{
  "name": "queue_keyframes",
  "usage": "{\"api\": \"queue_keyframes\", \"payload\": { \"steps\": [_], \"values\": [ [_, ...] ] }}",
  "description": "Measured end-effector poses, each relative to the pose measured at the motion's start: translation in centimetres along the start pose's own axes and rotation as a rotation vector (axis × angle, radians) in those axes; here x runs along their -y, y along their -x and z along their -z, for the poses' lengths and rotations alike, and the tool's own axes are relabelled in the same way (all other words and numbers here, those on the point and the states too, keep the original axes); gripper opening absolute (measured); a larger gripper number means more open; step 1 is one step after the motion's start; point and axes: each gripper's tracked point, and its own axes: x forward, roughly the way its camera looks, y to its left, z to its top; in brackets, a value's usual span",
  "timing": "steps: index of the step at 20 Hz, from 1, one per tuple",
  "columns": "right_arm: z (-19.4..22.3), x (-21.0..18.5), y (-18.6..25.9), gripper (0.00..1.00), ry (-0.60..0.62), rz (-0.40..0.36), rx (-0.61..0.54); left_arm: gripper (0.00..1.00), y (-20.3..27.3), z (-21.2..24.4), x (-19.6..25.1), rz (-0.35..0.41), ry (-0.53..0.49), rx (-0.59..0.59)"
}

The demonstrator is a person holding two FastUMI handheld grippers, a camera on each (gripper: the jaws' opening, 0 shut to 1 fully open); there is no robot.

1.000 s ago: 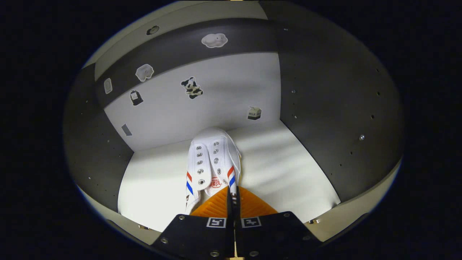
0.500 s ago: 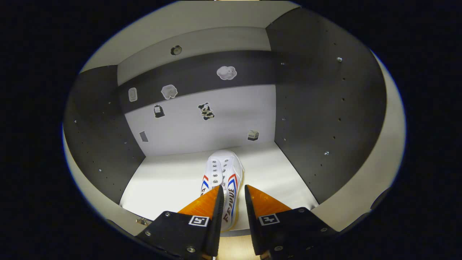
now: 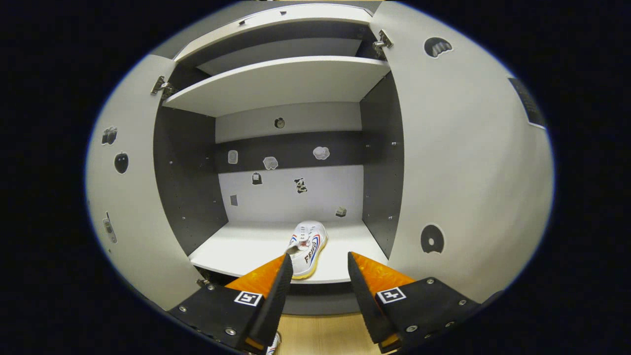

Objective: Grab one shoe with the right hand and put it into the shoe cabinet, grab the other shoe with the left hand and put it into the shoe cabinet; then close the right door with the right hand and the left door with the left hand.

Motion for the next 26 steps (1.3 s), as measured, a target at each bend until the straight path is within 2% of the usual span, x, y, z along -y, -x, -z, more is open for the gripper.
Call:
{"api": "queue_keyframes", "payload": {
  "steps": [3,6,8,11,12,13,18,20,25,26],
  "values": [
    [0.5,0.9,3.7,0.74,0.033,0.013,0.039,0.96,-0.6,2.0,1.0,0.023,-0.005,-0.035],
    [0.8,1.4,6.7,0.77,0.013,0.013,0.063,0.95,-1.5,4.4,2.4,0.065,-0.003,-0.065],
    [1.2,1.4,8.4,0.83,0.021,0.005,0.067,0.95,-2.0,7.3,3.3,0.090,0.026,-0.125],
    [1.6,1.7,10.6,0.87,0.022,0.002,0.085,0.95,-3.0,12.2,3.7,0.098,0.046,-0.213],
    [1.5,1.9,11.2,0.84,0.024,0.005,0.103,0.95,-3.2,14.2,3.6,0.095,0.040,-0.247],
    [1.5,2.6,11.5,0.92,0.030,0.023,0.117,0.96,-3.5,16.0,3.5,0.093,0.037,-0.279],
    [2.6,5.0,13.1,0.93,0.014,0.076,0.125,0.97,-4.2,22.8,3.5,0.117,0.010,-0.399],
    [2.7,5.7,13.7,0.93,0.038,0.093,0.129,0.97,-4.3,25.2,3.5,0.123,0.034,-0.467],
    [3.1,5.9,14.6,0.93,0.051,0.094,0.123,1.00,-4.7,29.3,3.5,0.141,0.006,-0.565],
    [3.3,5.9,14.8,0.93,0.047,0.093,0.120,0.98,-4.7,30.1,3.7,0.146,0.009,-0.587]
  ]
}}
